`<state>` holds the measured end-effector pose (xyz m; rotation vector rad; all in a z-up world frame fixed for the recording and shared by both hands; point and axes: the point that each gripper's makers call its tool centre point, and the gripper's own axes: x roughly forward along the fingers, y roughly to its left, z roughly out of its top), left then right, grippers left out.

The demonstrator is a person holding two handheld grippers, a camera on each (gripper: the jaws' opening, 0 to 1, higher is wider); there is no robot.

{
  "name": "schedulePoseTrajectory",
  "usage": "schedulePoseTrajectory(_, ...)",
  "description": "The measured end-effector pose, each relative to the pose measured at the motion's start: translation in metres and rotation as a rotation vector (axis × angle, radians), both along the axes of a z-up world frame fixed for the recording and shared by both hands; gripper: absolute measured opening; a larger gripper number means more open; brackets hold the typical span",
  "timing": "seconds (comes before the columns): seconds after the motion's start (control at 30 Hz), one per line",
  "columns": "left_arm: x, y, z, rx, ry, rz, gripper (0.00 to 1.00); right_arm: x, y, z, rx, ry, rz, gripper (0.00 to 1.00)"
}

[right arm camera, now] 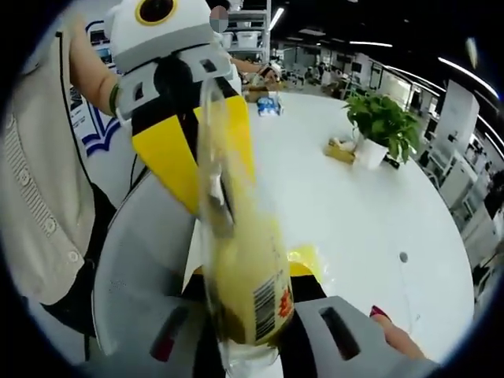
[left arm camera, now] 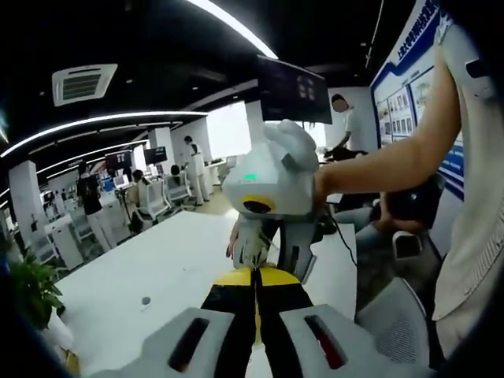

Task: Compare the silicone blocks by pressing each to a similar depth, holding the contact briefly, and releasing to observe deformation and rebound differences across the visible hardness samples.

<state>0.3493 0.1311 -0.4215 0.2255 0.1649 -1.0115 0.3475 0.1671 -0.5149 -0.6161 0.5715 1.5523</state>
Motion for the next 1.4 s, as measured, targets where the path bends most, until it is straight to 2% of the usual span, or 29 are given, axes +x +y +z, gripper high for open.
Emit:
schedulePoseTrajectory(0.27, 0.0008, -0.0003, -0.0038, 0.011, 0.005, 0.001, 0.00, 0.0007, -0.0005, -0.0035, -0.007, 0.015, 0.000, 0.12)
schedulePoseTrajectory(0.3, 0.0009, -0.0002, -0.0042, 0.013, 0.005, 0.002, 0.00, 0.0031, -0.0003, -0.0038, -0.007, -0.007, 0.001, 0.12)
schedulePoseTrajectory(0.7, 0.0017, -0.0006, -0.0066, 0.015, 0.011, 0.000, 0.00, 0.0021, -0.0017, -0.0062, -0.014, 0.021, -0.003, 0.13)
schedulePoseTrajectory(1.4, 0.0032, -0.0030, -0.0016, 0.015, 0.003, -0.001, 0.00, 0.0018, -0.0028, -0.0015, -0.001, 0.037, -0.002, 0.17)
